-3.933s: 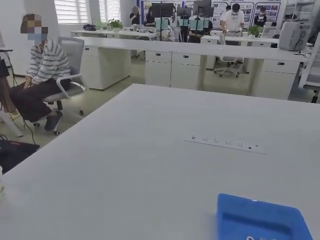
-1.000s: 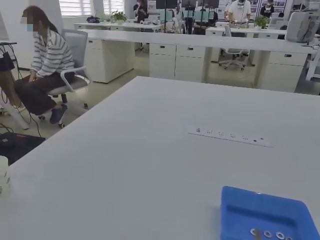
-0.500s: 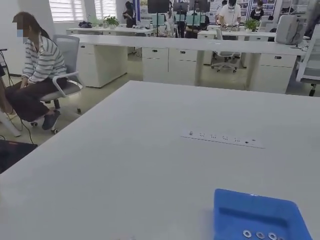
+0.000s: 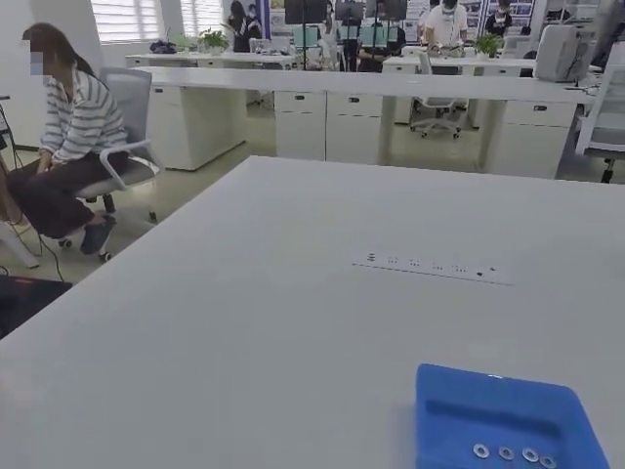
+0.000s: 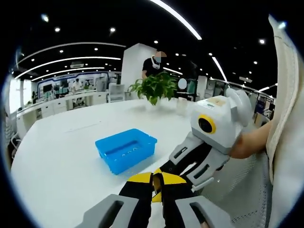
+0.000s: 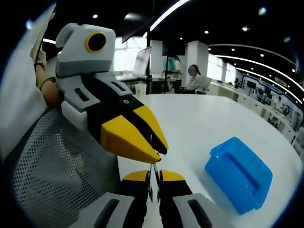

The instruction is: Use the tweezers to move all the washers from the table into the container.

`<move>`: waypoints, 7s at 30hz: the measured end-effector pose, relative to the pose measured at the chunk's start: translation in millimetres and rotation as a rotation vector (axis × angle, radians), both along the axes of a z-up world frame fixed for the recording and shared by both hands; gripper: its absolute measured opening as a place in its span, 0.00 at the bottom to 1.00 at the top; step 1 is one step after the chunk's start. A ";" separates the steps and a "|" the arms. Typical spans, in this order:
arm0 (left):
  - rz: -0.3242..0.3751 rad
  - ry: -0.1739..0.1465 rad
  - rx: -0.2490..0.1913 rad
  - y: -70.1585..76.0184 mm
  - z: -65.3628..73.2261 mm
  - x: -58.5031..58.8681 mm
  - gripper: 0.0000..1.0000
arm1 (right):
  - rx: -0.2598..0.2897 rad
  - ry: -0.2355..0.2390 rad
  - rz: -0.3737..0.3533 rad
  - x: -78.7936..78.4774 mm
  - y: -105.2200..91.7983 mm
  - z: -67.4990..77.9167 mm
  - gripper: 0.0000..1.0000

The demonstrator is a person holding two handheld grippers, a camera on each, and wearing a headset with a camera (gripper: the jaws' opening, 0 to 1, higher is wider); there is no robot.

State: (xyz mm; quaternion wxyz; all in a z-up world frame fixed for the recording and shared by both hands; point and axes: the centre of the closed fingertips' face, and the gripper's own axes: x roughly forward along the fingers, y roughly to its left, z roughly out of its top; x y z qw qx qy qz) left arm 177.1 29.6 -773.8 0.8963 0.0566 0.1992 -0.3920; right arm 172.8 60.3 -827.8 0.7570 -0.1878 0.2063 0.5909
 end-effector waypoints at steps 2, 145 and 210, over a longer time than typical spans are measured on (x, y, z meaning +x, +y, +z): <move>-0.012 0.002 0.021 -1.6 -3.0 -1.2 0.02 | -0.028 0.013 -0.002 -1.4 -0.9 -4.4 0.05; 0.091 -0.013 -0.028 13.1 -1.3 18.2 0.53 | 0.037 0.121 -0.230 44.7 -37.3 -5.3 0.02; 0.203 -0.099 -0.060 31.2 13.4 33.1 0.82 | 0.022 0.184 -0.252 186.7 -7.9 5.5 0.03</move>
